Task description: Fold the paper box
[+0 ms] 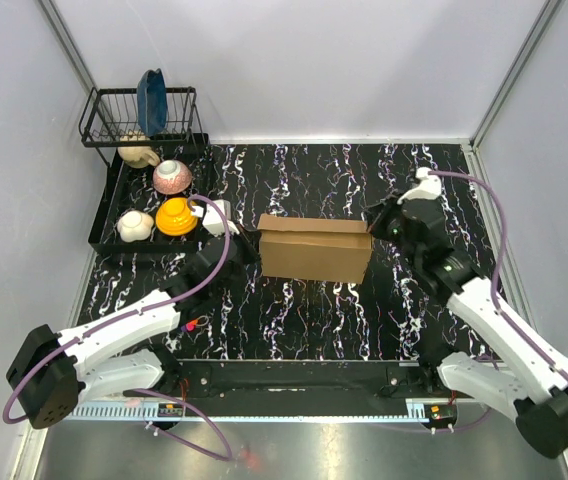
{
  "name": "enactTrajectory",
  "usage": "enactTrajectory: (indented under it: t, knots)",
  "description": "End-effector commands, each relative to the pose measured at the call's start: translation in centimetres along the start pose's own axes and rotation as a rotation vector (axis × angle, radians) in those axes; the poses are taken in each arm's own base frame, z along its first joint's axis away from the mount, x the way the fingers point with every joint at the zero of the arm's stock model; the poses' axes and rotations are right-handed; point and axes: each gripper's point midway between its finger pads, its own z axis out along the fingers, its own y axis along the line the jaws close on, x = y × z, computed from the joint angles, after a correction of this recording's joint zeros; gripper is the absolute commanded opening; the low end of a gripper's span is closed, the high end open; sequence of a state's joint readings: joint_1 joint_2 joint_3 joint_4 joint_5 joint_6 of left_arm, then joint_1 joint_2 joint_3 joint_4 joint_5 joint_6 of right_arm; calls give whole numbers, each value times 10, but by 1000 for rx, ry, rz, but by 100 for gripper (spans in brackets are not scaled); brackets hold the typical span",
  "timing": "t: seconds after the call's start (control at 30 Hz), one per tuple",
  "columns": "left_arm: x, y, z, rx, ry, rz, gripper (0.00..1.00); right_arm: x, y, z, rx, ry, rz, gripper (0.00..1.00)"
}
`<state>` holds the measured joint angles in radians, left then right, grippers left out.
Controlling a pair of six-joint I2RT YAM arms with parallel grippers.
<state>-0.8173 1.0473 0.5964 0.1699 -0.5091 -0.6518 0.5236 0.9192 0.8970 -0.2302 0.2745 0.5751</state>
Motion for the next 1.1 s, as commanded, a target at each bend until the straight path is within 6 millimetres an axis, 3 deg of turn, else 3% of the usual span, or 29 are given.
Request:
enactTrajectory:
  t: [0.0, 0.37, 0.43, 0.47, 0.57, 0.6, 0.83, 0.9, 1.07]
  knots:
    - [55, 45, -9, -124, 187, 134, 0, 31, 4, 22, -61, 64, -19, 0]
    - [58, 47, -10, -124, 197, 134, 0, 126, -52, 17, 14, 267, -29, 0]
    - [58, 49, -12, -137, 203, 134, 6, 142, -64, 15, 36, 301, -38, 0]
    - [55, 48, -13, -136, 198, 131, 18, 146, -68, 15, 44, 308, -42, 0]
    - [45, 50, -19, -148, 179, 131, 41, 157, -81, 13, 78, 327, -56, 0]
    - [41, 50, -21, -150, 172, 134, 44, 157, -81, 14, 80, 327, -58, 0]
    - [6, 54, -45, -156, 92, 117, 54, 156, -86, 16, 111, 320, -67, 0]
    - [-12, 48, -50, -124, 32, 80, 57, 157, -88, 16, 116, 325, -72, 0]
    - [-64, 10, -43, 24, -134, -44, 59, 161, -90, 14, 113, 334, -85, 0]
